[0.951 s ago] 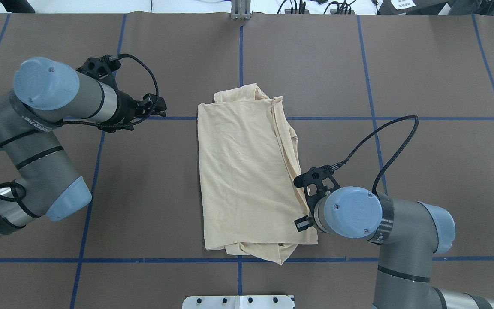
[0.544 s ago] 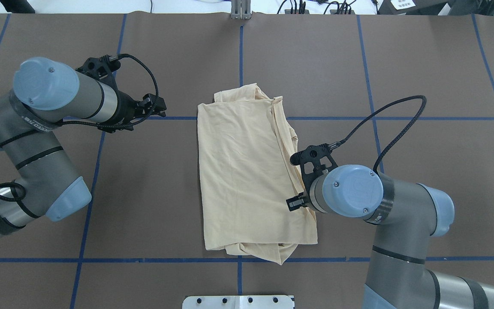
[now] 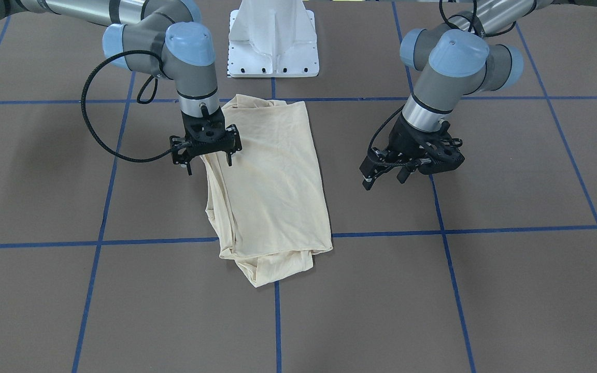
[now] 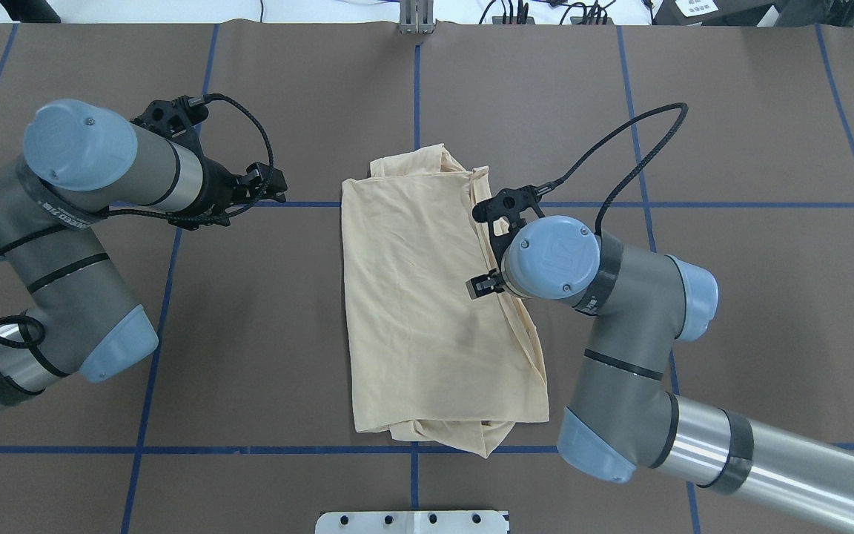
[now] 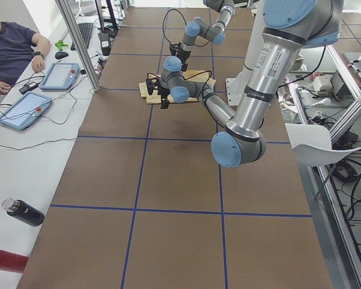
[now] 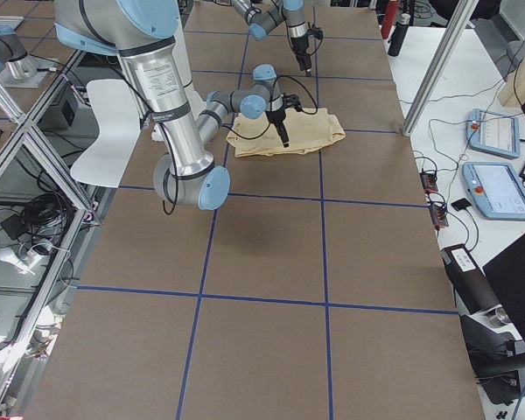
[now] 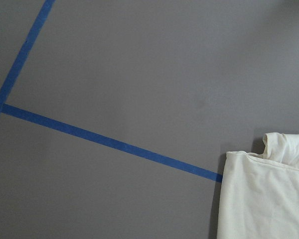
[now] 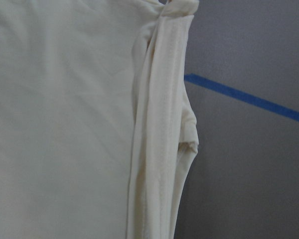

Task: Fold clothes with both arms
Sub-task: 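Grasp the side edge with the right gripper and tuck it along the shirt, then open the right gripper and lift it away from the shirt, then move the left gripper to the shirt's near end while the right gripper hovers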

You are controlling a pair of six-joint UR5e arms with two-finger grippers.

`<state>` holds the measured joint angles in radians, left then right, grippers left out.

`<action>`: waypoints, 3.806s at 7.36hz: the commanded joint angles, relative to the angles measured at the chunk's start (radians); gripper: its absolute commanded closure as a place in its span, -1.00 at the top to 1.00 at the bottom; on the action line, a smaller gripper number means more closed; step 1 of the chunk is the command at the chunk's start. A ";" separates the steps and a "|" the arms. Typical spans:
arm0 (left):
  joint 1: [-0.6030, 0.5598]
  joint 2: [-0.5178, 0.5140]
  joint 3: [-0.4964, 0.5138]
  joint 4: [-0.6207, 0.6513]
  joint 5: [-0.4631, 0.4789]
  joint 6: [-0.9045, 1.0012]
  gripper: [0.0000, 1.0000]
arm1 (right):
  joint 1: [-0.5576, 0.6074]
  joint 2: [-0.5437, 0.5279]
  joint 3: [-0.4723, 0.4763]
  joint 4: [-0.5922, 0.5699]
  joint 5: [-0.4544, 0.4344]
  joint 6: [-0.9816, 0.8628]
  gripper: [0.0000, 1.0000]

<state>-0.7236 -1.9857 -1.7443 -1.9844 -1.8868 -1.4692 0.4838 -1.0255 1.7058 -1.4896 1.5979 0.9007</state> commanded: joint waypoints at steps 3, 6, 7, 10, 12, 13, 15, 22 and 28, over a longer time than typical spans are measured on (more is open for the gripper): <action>0.000 0.004 0.006 -0.002 0.000 0.006 1.00 | 0.081 0.191 -0.337 0.175 -0.009 -0.023 1.00; 0.000 0.007 0.009 -0.008 0.000 0.006 1.00 | 0.088 0.183 -0.380 0.206 -0.006 -0.035 1.00; 0.001 0.007 0.011 -0.008 0.000 0.006 1.00 | 0.097 0.174 -0.380 0.203 0.004 -0.049 1.00; 0.001 0.007 0.012 -0.010 0.000 0.004 1.00 | 0.178 0.136 -0.367 0.206 0.133 -0.106 1.00; 0.001 0.007 0.012 -0.010 0.000 0.004 1.00 | 0.214 0.096 -0.335 0.207 0.151 -0.147 1.00; 0.001 0.007 0.012 -0.010 0.000 0.004 1.00 | 0.220 0.088 -0.321 0.204 0.166 -0.148 1.00; 0.001 0.004 0.008 -0.008 -0.002 0.001 1.00 | 0.229 0.003 -0.221 0.198 0.172 -0.160 1.00; 0.030 0.011 -0.066 -0.022 -0.073 -0.025 1.00 | 0.222 -0.063 0.122 -0.061 0.428 -0.001 1.00; 0.398 0.034 -0.066 -0.290 0.115 -0.419 1.00 | 0.191 -0.114 0.252 -0.046 0.462 0.300 1.00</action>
<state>-0.3646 -1.9539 -1.8169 -2.2616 -1.7959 -1.8659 0.6846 -1.1365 1.9476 -1.5371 2.0552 1.1715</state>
